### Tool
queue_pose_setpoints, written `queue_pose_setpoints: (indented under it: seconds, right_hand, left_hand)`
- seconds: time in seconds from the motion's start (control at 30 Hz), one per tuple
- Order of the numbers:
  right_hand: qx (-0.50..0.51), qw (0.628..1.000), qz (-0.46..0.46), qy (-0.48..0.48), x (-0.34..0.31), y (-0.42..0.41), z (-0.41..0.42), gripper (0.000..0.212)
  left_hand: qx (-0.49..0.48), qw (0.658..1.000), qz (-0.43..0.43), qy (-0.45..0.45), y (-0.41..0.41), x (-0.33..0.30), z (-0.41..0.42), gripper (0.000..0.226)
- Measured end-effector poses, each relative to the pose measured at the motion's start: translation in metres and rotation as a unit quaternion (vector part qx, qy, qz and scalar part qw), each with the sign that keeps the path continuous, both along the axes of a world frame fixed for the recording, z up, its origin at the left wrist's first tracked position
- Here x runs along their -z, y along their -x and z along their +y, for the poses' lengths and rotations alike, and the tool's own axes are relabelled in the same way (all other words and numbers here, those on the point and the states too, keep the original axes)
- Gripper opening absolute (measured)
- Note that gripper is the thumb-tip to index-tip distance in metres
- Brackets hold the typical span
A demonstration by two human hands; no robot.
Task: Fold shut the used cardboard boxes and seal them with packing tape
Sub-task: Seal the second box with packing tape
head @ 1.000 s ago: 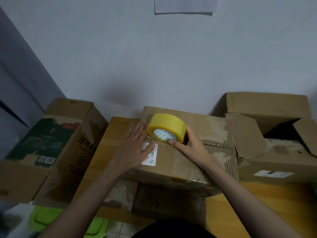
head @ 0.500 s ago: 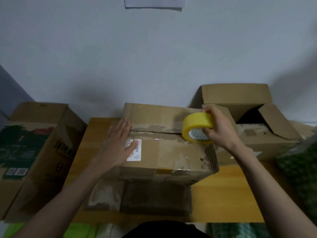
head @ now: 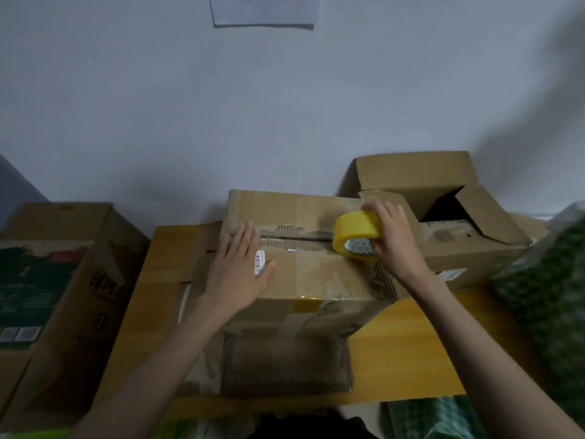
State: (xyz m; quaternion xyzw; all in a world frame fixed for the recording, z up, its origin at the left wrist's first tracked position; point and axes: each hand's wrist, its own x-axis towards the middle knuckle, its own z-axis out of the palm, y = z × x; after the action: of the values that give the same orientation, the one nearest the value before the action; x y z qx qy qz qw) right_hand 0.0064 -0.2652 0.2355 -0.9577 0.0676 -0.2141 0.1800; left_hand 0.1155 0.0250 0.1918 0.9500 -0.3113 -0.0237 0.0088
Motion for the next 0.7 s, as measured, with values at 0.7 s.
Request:
queue_pose_setpoints:
  seconds: [0.7]
  right_hand:
    - [0.093, 0.892, 0.079, -0.436, 0.047, 0.03, 0.009, 0.046]
  left_hand:
    - [0.011, 0.999, 0.014, 0.042, 0.014, 0.013, -0.007, 0.085]
